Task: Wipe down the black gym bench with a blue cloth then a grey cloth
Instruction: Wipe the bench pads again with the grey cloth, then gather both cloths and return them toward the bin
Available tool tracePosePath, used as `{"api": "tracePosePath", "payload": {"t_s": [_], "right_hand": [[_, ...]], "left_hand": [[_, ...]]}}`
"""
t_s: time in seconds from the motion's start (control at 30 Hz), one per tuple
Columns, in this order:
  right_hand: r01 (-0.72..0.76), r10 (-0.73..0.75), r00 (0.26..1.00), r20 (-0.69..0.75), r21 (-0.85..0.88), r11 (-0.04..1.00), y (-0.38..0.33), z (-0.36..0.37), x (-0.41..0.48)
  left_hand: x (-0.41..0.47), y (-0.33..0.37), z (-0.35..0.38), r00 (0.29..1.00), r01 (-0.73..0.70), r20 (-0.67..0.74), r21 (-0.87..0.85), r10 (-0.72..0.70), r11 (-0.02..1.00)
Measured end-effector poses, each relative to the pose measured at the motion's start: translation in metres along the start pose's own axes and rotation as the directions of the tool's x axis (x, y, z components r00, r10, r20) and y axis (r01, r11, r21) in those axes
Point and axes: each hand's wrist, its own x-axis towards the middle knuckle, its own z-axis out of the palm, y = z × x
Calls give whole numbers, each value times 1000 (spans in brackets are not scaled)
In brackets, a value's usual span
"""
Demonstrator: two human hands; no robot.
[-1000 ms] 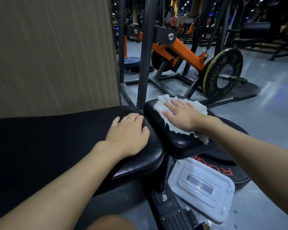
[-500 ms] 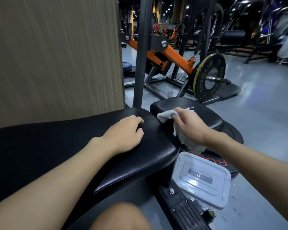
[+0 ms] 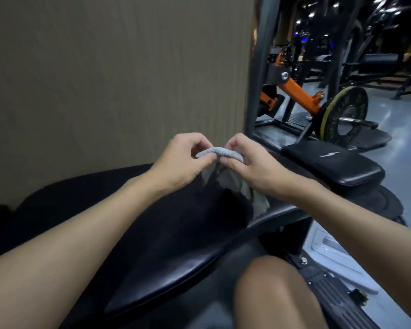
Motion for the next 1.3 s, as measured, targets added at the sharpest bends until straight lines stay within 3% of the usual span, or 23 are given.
{"api": "tracePosePath", "payload": {"t_s": [0.17,0.4,0.57,0.67,0.83,0.9,0.97,1.03,1.13,1.2,1.3], "right_hand": [[-12,-26,971,239,160,987,-74,56,15],[9,-94,923,372,224,975,-161,147,35],[90,-166,904,394,205,975,-223,215,50],[116,-155,934,323,136,984,-253,256,60],[-116,-14,945,328,374,920,-299,318,68],[-287,41,899,435,517,806,-317,339,69],[-431,-12,823,569,637,640,-331,354,68],[-485,-77,778,624,673,559,-338,365,65],[-406,-106,794,598,652,640,-345,385,57],[-369,-26,849,527,628,685,-346,399,57],[-353,68,891,450,589,727,-342,417,58]], "left_hand": [[-50,-20,-103,995,15,-103,148,0,989],[-133,-51,-225,979,137,-181,217,-98,966],[-198,-70,-287,926,230,-336,140,-172,963],[-234,-82,-318,870,281,-449,108,-206,953],[-280,-97,-358,820,326,-533,138,-207,935],[-291,-102,-368,816,350,-536,163,-215,922],[-300,-106,-372,814,362,-535,167,-224,917],[-309,-109,-373,820,360,-522,153,-235,920],[-327,-110,-372,832,358,-480,81,-278,930],[-341,-112,-375,833,356,-471,58,-289,933],[-359,-137,-399,728,460,-618,117,-298,880]]}}
